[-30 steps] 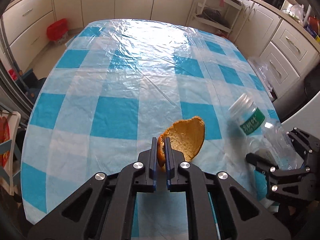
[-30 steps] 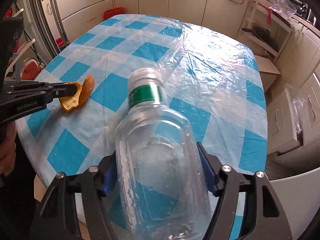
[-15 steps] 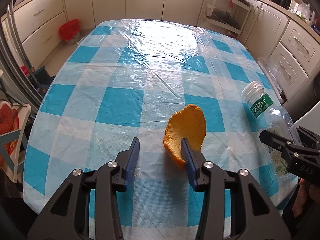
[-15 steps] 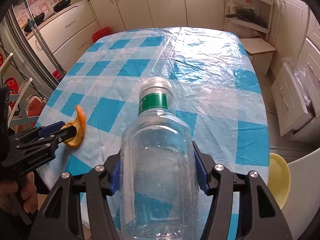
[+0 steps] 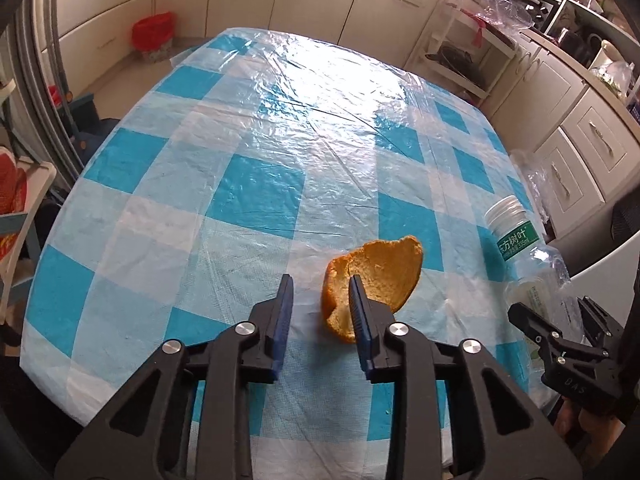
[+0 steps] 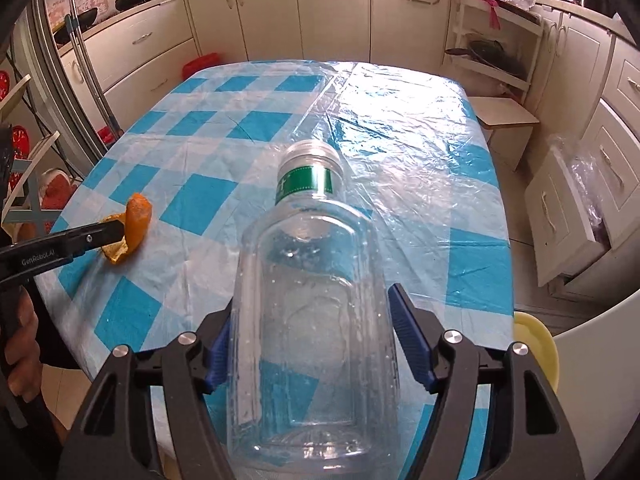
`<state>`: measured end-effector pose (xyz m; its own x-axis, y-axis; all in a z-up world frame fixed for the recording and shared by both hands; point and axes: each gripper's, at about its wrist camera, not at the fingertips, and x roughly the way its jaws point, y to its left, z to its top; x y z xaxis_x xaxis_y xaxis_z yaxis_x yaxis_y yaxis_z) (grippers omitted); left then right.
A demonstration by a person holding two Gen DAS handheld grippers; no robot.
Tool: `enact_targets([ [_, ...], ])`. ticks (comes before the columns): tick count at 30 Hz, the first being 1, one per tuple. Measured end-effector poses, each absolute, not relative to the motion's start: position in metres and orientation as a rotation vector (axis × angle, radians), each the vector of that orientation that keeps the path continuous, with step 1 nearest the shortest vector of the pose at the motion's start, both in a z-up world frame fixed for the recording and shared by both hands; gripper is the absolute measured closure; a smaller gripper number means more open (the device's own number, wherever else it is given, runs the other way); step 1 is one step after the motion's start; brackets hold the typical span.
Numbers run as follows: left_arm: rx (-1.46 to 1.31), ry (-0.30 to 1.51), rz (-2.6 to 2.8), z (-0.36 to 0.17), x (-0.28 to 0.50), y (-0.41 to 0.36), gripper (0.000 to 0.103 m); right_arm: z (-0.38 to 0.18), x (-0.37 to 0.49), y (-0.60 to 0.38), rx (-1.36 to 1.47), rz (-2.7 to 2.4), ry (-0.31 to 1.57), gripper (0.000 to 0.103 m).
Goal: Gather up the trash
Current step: 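Carry crust and bottle to the yellow bowl and open the right gripper over it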
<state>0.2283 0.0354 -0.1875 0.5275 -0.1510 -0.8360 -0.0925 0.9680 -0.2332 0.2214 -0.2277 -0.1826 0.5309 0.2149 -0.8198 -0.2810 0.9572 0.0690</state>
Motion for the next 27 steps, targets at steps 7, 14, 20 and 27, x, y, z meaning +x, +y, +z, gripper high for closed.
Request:
enact_targets([
  [7, -0.159, 0.983, -0.010, -0.187, 0.221, 0.020, 0.064, -0.187, 0.217, -0.233, -0.059, 0.298, 0.972, 0.036],
  [14, -0.082, 0.941, -0.052, -0.182, 0.216, 0.001, 0.095, -0.185, 0.215, -0.233, -0.048, 0.310, 0.957, 0.047],
  [20, -0.056, 0.900, -0.092, -0.173, 0.209, -0.010, 0.098, -0.180, 0.210, -0.230, -0.046, 0.330, 0.921, 0.047],
  [27, -0.109, 0.864, -0.123, -0.159, 0.207, -0.011, 0.098, -0.173, 0.207, -0.240, 0.008, 0.340, 0.894, 0.048],
])
